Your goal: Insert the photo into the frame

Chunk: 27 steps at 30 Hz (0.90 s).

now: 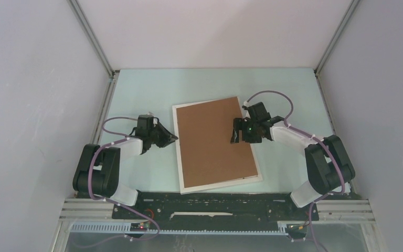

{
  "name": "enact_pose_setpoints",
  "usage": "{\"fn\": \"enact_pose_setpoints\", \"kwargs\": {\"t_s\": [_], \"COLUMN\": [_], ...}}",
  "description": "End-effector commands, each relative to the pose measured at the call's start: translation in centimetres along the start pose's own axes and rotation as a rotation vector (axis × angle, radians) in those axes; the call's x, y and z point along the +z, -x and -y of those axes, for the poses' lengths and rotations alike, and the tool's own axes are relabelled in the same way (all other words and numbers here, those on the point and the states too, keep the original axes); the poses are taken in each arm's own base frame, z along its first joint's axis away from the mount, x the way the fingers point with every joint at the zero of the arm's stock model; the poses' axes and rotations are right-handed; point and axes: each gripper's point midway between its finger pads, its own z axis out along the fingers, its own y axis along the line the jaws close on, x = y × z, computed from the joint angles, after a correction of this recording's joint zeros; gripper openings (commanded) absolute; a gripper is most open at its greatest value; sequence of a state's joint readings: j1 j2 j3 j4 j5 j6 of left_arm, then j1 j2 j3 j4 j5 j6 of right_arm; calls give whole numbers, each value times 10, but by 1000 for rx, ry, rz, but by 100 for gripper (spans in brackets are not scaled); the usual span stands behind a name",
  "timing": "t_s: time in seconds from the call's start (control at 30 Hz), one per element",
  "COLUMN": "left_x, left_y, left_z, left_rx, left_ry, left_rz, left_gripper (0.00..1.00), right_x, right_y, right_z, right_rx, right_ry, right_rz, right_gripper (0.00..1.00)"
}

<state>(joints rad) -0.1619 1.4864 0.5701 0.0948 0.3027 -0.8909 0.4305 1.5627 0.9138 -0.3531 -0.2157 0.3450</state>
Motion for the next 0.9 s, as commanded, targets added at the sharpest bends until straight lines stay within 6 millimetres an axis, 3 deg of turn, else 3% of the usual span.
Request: {"fn": "enact_pose_setpoints", "kwargs": {"t_s": [0.0, 0.13, 0.23, 0.4, 0.53, 0.73, 0.87], "left_x": [-3, -2, -2, -2, -1, -1, 1], "left_y": [-31, -32, -33, -35, -35, -37, -37], "left_z": [-18, -17, -18, -21, -21, -22, -24], "left_rx": [-7, -3, -2, 0, 1, 1, -1], "left_ry": [56, 53, 55, 58, 58, 59, 67], "left_rz": [-107, -113, -116, -123, -124, -131, -133], "left_gripper": [3, 3, 2, 1, 1, 0, 0], "right_x": [-13, -7, -4, 3, 11, -13, -22], "right_y": [17, 24, 34, 54, 56, 53, 69], "right_z": [-3, -25, -33, -32, -29, -58, -65], "right_rx": [-79, -43, -17, -20, -33, 144, 86], "right_ry": [-52, 100, 165, 171, 164, 395, 425], "right_rz": [54, 66, 118, 195, 199, 108, 186], "right_gripper": [86, 76, 55, 43, 34, 21, 6]}}
